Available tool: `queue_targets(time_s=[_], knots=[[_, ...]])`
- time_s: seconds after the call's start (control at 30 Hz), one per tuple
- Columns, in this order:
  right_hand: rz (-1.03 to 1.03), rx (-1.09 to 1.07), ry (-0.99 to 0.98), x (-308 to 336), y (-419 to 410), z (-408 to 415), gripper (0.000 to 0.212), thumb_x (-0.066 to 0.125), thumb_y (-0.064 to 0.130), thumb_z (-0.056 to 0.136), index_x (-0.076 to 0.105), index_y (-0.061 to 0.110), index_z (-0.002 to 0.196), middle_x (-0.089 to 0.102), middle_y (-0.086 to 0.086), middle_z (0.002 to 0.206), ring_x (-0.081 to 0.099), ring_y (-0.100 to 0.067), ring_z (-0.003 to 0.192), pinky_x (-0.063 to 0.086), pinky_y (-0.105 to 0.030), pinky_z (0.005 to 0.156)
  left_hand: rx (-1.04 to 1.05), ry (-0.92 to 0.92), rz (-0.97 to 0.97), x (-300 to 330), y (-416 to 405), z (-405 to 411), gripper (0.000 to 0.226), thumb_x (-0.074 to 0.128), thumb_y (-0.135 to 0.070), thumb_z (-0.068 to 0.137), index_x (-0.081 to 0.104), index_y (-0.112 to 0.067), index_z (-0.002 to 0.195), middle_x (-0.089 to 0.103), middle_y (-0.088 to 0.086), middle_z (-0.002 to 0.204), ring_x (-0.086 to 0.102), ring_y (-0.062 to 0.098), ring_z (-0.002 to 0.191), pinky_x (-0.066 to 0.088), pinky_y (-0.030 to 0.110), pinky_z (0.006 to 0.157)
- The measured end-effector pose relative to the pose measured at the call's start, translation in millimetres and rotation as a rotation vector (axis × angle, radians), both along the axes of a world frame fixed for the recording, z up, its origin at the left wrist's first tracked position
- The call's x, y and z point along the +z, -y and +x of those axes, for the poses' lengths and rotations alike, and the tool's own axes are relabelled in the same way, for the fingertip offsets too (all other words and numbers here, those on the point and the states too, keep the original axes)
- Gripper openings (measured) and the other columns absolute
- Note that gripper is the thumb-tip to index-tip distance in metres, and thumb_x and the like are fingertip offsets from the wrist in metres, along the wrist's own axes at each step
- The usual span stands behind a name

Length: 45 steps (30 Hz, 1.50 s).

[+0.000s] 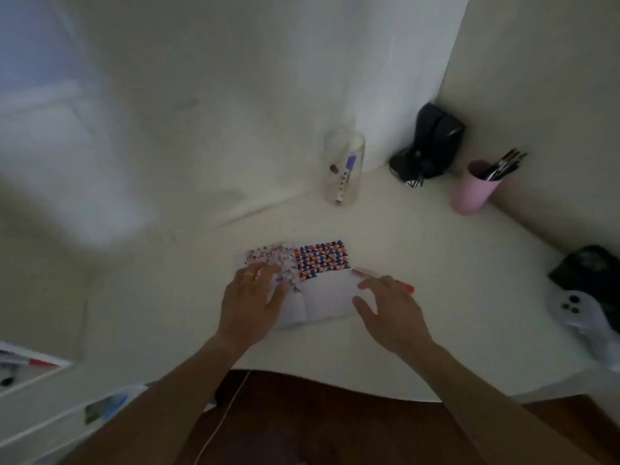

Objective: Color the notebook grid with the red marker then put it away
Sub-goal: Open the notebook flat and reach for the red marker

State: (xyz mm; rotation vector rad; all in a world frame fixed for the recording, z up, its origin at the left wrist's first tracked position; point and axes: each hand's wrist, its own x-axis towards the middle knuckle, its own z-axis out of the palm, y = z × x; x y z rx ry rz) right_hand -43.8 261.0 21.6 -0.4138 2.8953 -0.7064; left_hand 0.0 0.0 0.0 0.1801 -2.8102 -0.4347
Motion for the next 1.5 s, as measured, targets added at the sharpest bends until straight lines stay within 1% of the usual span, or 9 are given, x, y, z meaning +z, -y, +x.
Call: queue_targets(time_s=[0.17,0.27,0.43,0.57,0.7,0.9,1.07,1.23,1.5], knots=[[0.088,0.050,-0.192,-75,-6,4,0.041,0.049,0.044,0.093,0.069,0.016,0.117,0.066,-0.008,0.118,0.060,-0.031,0.110,0.051,-0.043,0.094,0.023,-0.012,-0.040,-62,-2,12,0.047,0.047,-0.046,0.097,0.062,-0.017,0.131,0.062,0.015,0.137,0.057,0.036,0.123,0.050,0.048,0.100],[0.095,0.039,-0.330,-92,-5,11,0.043,0.047,0.042,0.092,0.067,0.015,0.118,0.066,-0.010,0.119,0.058,-0.031,0.109,0.050,-0.045,0.093,0.034,-0.090,-0.082,-80,-2,16,0.049,0.049,-0.046,0.098,0.061,-0.015,0.133,0.062,0.016,0.138,0.057,0.037,0.125,0.046,0.049,0.105],[0.097,0.032,-0.448,-101,-4,13,0.042,0.044,0.042,0.091,0.066,0.015,0.114,0.066,-0.009,0.114,0.057,-0.031,0.104,0.049,-0.044,0.090,0.047,-0.114,-0.077,-80,-7,19,0.052,0.040,-0.052,0.096,0.062,-0.019,0.130,0.064,0.013,0.135,0.057,0.035,0.123,0.049,0.048,0.101],[0.064,0.024,-0.460,-103,-6,17,0.039,0.048,0.041,0.091,0.067,0.014,0.112,0.067,-0.010,0.111,0.057,-0.033,0.105,0.050,-0.045,0.092,0.043,-0.121,-0.084,-79,-8,23,0.052,0.037,-0.054,0.095,0.063,-0.021,0.126,0.065,0.012,0.131,0.058,0.035,0.120,0.050,0.046,0.097],[0.043,0.006,-0.450,-100,-6,23,0.036,0.055,0.038,0.093,0.069,0.012,0.114,0.068,-0.012,0.114,0.057,-0.035,0.111,0.048,-0.044,0.095,0.096,-0.066,-0.074,-76,-12,28,0.046,0.041,-0.051,0.099,0.060,-0.021,0.129,0.061,0.012,0.133,0.053,0.034,0.123,0.046,0.048,0.098],[0.026,-0.012,-0.434,-93,-5,33,0.040,0.052,0.042,0.094,0.068,0.015,0.118,0.067,-0.009,0.121,0.055,-0.031,0.121,0.045,-0.040,0.101,0.134,-0.081,-0.098,-68,-18,32,0.040,0.047,-0.048,0.098,0.063,-0.020,0.121,0.063,0.014,0.127,0.056,0.036,0.119,0.049,0.047,0.094],[0.039,-0.025,-0.454,-92,-3,29,0.039,0.054,0.044,0.090,0.070,0.017,0.113,0.068,-0.007,0.117,0.056,-0.031,0.117,0.047,-0.040,0.099,0.104,-0.120,-0.117,-70,-15,31,0.054,0.033,-0.055,0.091,0.066,-0.018,0.113,0.067,0.015,0.116,0.061,0.037,0.108,0.052,0.047,0.085],[0.029,-0.015,-0.485,-99,-4,24,0.034,0.055,0.042,0.090,0.070,0.017,0.109,0.068,-0.005,0.110,0.058,-0.029,0.109,0.049,-0.039,0.093,0.081,-0.155,-0.232,-79,-9,26,0.040,0.044,-0.046,0.094,0.068,-0.015,0.106,0.071,0.014,0.105,0.065,0.036,0.095,0.051,0.045,0.080],[0.080,-0.014,-0.491,-98,-2,22,0.038,0.048,0.045,0.090,0.069,0.022,0.112,0.068,0.000,0.112,0.061,-0.024,0.104,0.052,-0.039,0.087,-0.073,-0.275,-0.249,-87,-6,20,0.030,0.045,-0.035,0.098,0.066,-0.017,0.111,0.069,0.007,0.113,0.062,0.031,0.100,0.047,0.043,0.082]])
